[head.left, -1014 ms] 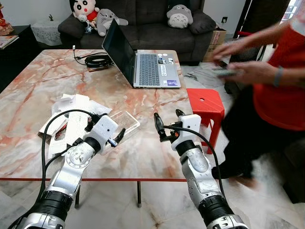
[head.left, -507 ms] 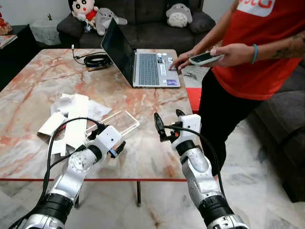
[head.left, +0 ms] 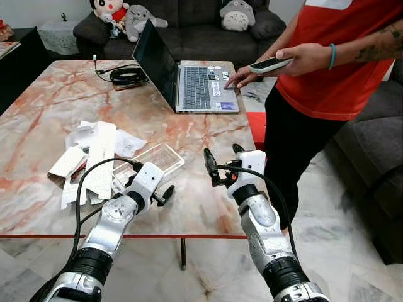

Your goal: Picking trash to rubbish bin

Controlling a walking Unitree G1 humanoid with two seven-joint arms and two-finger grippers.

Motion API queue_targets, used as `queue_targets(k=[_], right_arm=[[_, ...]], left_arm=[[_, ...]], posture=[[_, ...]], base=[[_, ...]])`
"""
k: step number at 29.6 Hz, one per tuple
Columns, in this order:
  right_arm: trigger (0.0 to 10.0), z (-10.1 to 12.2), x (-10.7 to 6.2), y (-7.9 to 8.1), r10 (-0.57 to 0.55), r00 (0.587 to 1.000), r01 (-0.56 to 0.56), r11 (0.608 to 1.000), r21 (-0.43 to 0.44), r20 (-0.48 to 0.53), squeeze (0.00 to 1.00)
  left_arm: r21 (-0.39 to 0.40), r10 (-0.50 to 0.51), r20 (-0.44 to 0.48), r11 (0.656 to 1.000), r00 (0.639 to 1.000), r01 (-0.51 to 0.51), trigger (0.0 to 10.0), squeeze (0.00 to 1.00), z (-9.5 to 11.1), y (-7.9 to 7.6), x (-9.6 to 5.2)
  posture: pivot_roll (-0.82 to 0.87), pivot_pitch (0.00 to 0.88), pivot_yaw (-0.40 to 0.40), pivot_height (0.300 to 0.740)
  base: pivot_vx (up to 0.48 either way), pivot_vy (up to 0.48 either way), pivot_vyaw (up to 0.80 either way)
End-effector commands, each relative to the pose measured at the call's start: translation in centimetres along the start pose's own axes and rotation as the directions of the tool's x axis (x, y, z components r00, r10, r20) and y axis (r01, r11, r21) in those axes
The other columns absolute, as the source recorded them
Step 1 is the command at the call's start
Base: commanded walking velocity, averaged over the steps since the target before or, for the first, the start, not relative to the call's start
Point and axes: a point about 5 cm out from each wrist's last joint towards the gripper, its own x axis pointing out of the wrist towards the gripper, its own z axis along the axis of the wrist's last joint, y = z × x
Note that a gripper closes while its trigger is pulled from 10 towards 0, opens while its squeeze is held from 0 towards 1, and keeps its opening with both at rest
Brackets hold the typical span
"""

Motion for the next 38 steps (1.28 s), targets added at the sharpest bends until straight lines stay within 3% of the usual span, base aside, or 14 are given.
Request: queue_targets(k=[1,9,19,20,21,22,38], right_arm=[[10.0,0.4,0.4,0.1,0.011,1.000,-0.011,1.000,-0.008,0.004,0.00],[10.0,0.3,0.3,0.2,0.014,1.000,-0.014,1.000,-0.010,0.003,0.00],[10.0,0.2,0.2,0.2,0.013,1.000,-0.013,1.000,-0.012,0.003,0.00],[10.0,0.2,0.2,0.2,0.013,1.000,-0.013,1.000,-0.012,0.003,0.00],[10.0,0.2,0.1,0.2,0.014,1.000,-0.014,1.000,-0.012,0.002,0.00],[10.0,0.2,0.1,0.2,0.014,1.000,-0.014,1.000,-0.012,0.002,0.00],[10.0,0.1,0.0,0.3,0.020,1.000,-0.020,1.000,-0.013,-0.001,0.00]], left_arm=[[-0.032,0.006,-0.015,0.999,1.000,-0.007,10.0,0.00,0.1,0.3,0.2],[-0.110,-0.044,-0.066,0.993,0.997,0.037,10.0,0.00,0.1,0.4,0.4],[-0.150,-0.100,-0.142,0.986,0.985,0.078,10.0,0.00,-0.6,-0.1,0.3],[-0.161,-0.106,-0.152,0.984,0.983,0.081,6.5,0.00,-0.7,-0.1,0.3],[-0.167,-0.104,-0.154,0.983,0.983,0.078,3.8,0.00,-0.8,-0.1,0.3],[-0.179,-0.100,-0.156,0.981,0.983,0.072,0.0,0.00,-0.8,-0.1,0.3],[-0.193,-0.108,-0.142,0.978,0.984,0.080,0.0,0.00,-0.2,-0.6,0.2]], posture=[[0.00,0.059,-0.024,0.740],[0.00,0.039,-0.021,0.740],[-0.01,0.023,-0.015,0.740],[-0.01,0.023,-0.015,0.740],[-0.01,0.023,-0.015,0.740],[-0.01,0.020,-0.015,0.740],[-0.01,0.000,-0.015,0.740]], base=[[0.000,0.000,0.00],[0.000,0.000,0.00],[0.000,0.000,0.00],[0.000,0.000,0.00],[0.000,0.000,0.00],[0.000,0.000,0.00],[0.000,0.000,0.00]])
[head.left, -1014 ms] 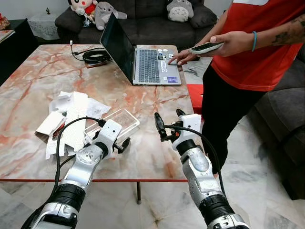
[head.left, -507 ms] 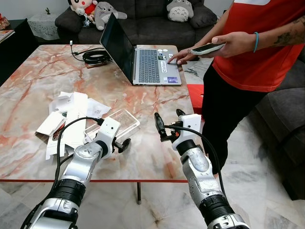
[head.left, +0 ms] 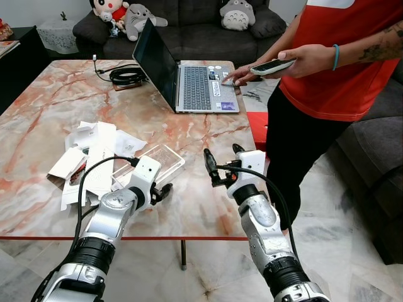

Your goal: Picking trash to rubbish bin

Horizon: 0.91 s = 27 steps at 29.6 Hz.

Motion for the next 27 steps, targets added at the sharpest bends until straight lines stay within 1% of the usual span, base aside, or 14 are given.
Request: queue_targets(k=[1,7,14,17,18,19,20,21,24,25,26,27], right_arm=[[10.0,0.1,0.0,0.2,0.015,1.000,-0.015,1.000,-0.010,0.001,0.00],[10.0,0.0,-0.1,0.2,0.015,1.000,-0.015,1.000,-0.010,0.000,0.00],[10.0,0.0,-0.1,0.2,0.017,1.000,-0.017,1.000,-0.010,-0.001,0.00],[10.0,0.0,-0.1,0.3,0.018,1.000,-0.018,1.000,-0.010,-0.002,0.00],[10.0,0.0,-0.1,0.3,0.018,1.000,-0.018,1.000,-0.009,-0.001,0.00],[10.0,0.0,-0.1,0.3,0.017,1.000,-0.017,1.000,-0.010,-0.001,0.00],[10.0,0.0,-0.1,0.3,0.017,1.000,-0.017,1.000,-0.010,-0.001,0.00],[10.0,0.0,-0.1,0.2,0.017,1.000,-0.017,1.000,-0.009,0.000,0.00],[10.0,0.0,0.0,0.2,0.017,1.000,-0.017,1.000,-0.009,0.000,0.00],[10.0,0.0,0.0,0.2,0.017,1.000,-0.017,1.000,-0.009,0.001,0.00],[10.0,0.1,0.0,0.2,0.016,1.000,-0.016,1.000,-0.008,0.002,0.00],[10.0,0.1,0.0,0.2,0.015,1.000,-0.015,1.000,-0.008,0.002,0.00]], left_arm=[[-0.018,-0.016,-0.035,1.000,0.999,0.015,0.0,0.00,-0.8,-0.5,0.0],[-0.027,-0.021,-0.030,0.999,0.999,0.020,0.0,0.00,-0.8,-1.1,0.1],[-0.029,-0.012,-0.024,1.000,1.000,0.012,0.0,0.00,-0.7,-1.3,0.1],[-0.031,0.008,-0.007,0.999,1.000,-0.008,0.0,0.00,-0.5,-1.3,0.1],[-0.038,0.030,0.021,0.999,0.999,-0.029,0.0,0.00,-0.1,-1.2,0.1],[-0.046,0.055,0.070,0.998,0.996,-0.052,0.0,0.00,0.6,-1.2,0.1],[-0.046,0.055,0.070,0.998,0.996,-0.052,0.0,0.00,0.6,-1.2,0.1],[-0.033,0.093,0.116,0.995,0.989,-0.090,0.0,0.00,1.3,-1.0,0.1],[-0.031,0.135,0.147,0.991,0.980,-0.132,0.0,0.00,1.9,-0.8,0.1],[-0.027,0.154,0.171,0.988,0.973,-0.152,0.0,0.00,2.2,-0.7,0.0],[-0.029,0.187,0.212,0.982,0.959,-0.185,0.0,0.00,2.8,-0.6,-0.1],[-0.034,0.200,0.227,0.980,0.953,-0.197,0.0,0.00,3.0,-0.5,-0.1]], posture=[[-0.01,0.000,-0.015,0.740],[-0.01,0.000,-0.015,0.740],[-0.01,0.000,-0.016,0.740],[-0.01,0.000,-0.016,0.740],[-0.01,0.000,-0.016,0.740],[-0.01,0.000,-0.016,0.740],[-0.01,0.000,-0.016,0.740],[-0.01,0.000,-0.016,0.740],[-0.01,0.000,-0.016,0.740],[-0.01,0.000,-0.017,0.740],[-0.01,0.000,-0.018,0.740],[-0.01,0.000,-0.018,0.740]], base=[[0.000,0.000,0.00],[0.000,0.000,0.00],[0.000,0.000,0.00],[0.000,0.000,0.00],[0.000,0.000,0.00],[0.000,0.000,0.00],[0.000,0.000,0.00],[0.000,0.000,0.00],[0.000,0.000,0.00],[0.000,0.000,0.00],[0.000,0.000,0.00],[0.000,0.000,0.00]])
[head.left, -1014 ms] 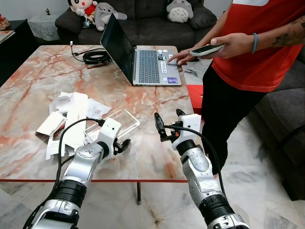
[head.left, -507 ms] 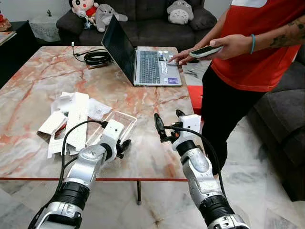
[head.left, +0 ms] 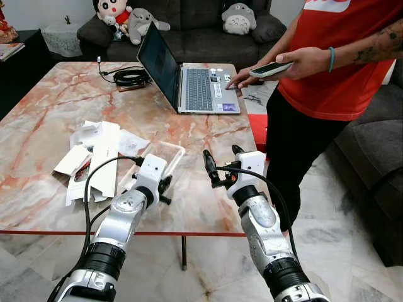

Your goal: Picking trash to rubbish bin

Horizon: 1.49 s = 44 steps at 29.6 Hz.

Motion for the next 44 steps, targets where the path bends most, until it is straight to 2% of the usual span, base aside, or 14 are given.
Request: queue_targets(k=[1,2,3,4,5,12,16,20,23,36,44], right_arm=[[10.0,0.2,0.1,0.2,0.009,1.000,-0.009,1.000,-0.010,0.006,0.00],[10.0,0.2,0.1,0.2,0.008,1.000,-0.008,1.000,-0.010,0.006,0.00],[10.0,0.2,0.1,0.1,0.007,1.000,-0.007,1.000,-0.010,0.006,0.00],[10.0,0.2,0.1,0.1,0.007,1.000,-0.007,1.000,-0.010,0.007,0.00],[10.0,0.3,0.1,0.1,0.005,1.000,-0.005,1.000,-0.010,0.008,0.00],[10.0,1.2,0.6,0.1,0.006,0.999,-0.005,1.000,-0.010,0.042,0.00],[10.0,1.6,0.8,0.1,-0.002,0.998,0.003,1.000,-0.003,0.063,0.00],[10.0,1.7,0.8,0.0,-0.003,0.998,0.003,1.000,-0.007,0.063,0.00],[10.0,1.8,0.8,-0.2,-0.011,0.998,0.012,1.000,-0.008,0.067,0.00],[10.0,2.2,0.9,-0.8,-0.028,0.997,0.030,0.999,-0.026,0.071,0.00],[10.0,2.2,0.8,-1.0,-0.035,0.997,0.037,0.999,-0.036,0.074,0.00]], left_arm=[[0.006,0.052,0.078,0.999,0.996,-0.053,0.0,0.00,1.4,0.3,0.0],[0.006,0.062,0.086,0.998,0.994,-0.063,0.0,0.00,1.5,0.3,0.0],[0.022,0.089,0.116,0.996,0.989,-0.092,9.0,0.00,1.8,0.3,-0.1],[0.028,0.101,0.130,0.994,0.986,-0.106,9.0,0.00,1.9,0.3,-0.1],[0.037,0.113,0.152,0.992,0.982,-0.120,10.0,0.00,2.2,0.2,-0.2],[0.044,0.165,0.318,0.981,0.934,-0.188,10.0,0.00,3.9,-0.6,-0.9],[0.020,0.208,0.372,0.972,0.905,-0.232,10.0,0.00,4.4,-1.1,-1.2],[0.030,0.225,0.405,0.965,0.886,-0.259,10.0,0.00,4.9,-1.3,-1.3],[0.005,0.290,0.444,0.945,0.848,-0.326,10.0,0.00,5.2,-1.2,-1.7],[-0.030,0.383,0.460,0.908,0.801,-0.417,10.0,0.00,5.1,-0.7,-2.3],[-0.029,0.397,0.458,0.901,0.795,-0.433,10.0,0.00,4.9,-0.5,-2.4]], posture=[[-0.01,0.000,-0.018,0.740],[-0.01,0.000,-0.017,0.740],[-0.01,0.000,-0.017,0.740],[-0.01,0.000,-0.017,0.740],[-0.01,0.000,-0.017,0.740],[-0.01,0.002,-0.017,0.740],[-0.01,0.003,-0.016,0.740],[-0.01,0.015,-0.017,0.740],[-0.01,0.023,-0.016,0.740],[-0.01,0.031,-0.014,0.740],[-0.01,0.030,-0.008,0.740]], base=[[0.000,0.000,0.00],[0.000,0.000,0.00],[0.000,0.000,0.00],[0.000,0.000,0.00],[0.000,0.000,0.00],[0.000,0.000,0.00],[0.000,0.000,0.00],[0.000,0.000,0.00],[0.000,0.000,0.00],[0.000,0.000,0.00],[0.000,0.000,0.78]])
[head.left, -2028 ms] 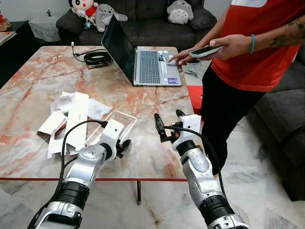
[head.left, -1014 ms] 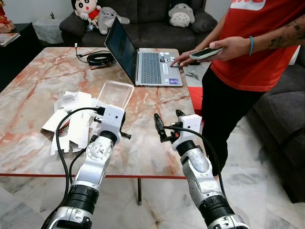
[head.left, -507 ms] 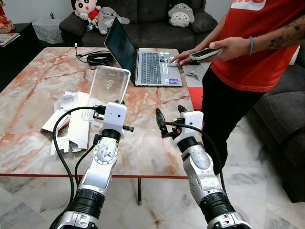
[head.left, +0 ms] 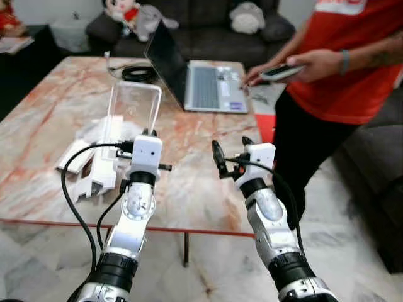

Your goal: Picking trash to rubbish bin

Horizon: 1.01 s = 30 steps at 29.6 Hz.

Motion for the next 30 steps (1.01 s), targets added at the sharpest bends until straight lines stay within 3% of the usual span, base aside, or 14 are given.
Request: queue_targets(k=[1,4,11,30], right_arm=[[10.0,0.55,0.25,0.20,0.008,1.000,-0.008,1.000,-0.008,0.021,0.00],[10.0,0.46,0.20,0.24,0.005,1.000,-0.005,1.000,0.000,0.020,0.00],[10.0,0.28,0.13,0.18,-0.004,1.000,0.004,1.000,0.007,0.012,0.00],[10.0,0.00,0.00,0.34,0.005,1.000,-0.005,1.000,0.012,-0.001,0.00]], left_arm=[[0.002,0.013,0.024,1.000,1.000,-0.013,10.0,0.00,0.45,0.08,0.01],[0.001,0.009,0.023,1.000,1.000,-0.009,10.0,0.00,0.42,0.05,0.00],[-0.035,-0.003,0.033,0.999,0.999,0.004,10.0,0.00,0.53,-0.22,-0.13],[-0.038,0.001,0.003,0.999,1.000,-0.001,10.0,0.00,0.06,-0.12,-0.26]], posture=[[-0.01,0.030,-0.008,0.740],[-0.01,0.028,-0.006,0.740],[-0.02,0.019,-0.005,0.740],[-0.02,0.002,-0.003,0.740]], base=[[0.000,0.000,0.80],[0.000,0.000,0.80],[0.000,0.000,0.00],[0.000,0.000,0.00]])
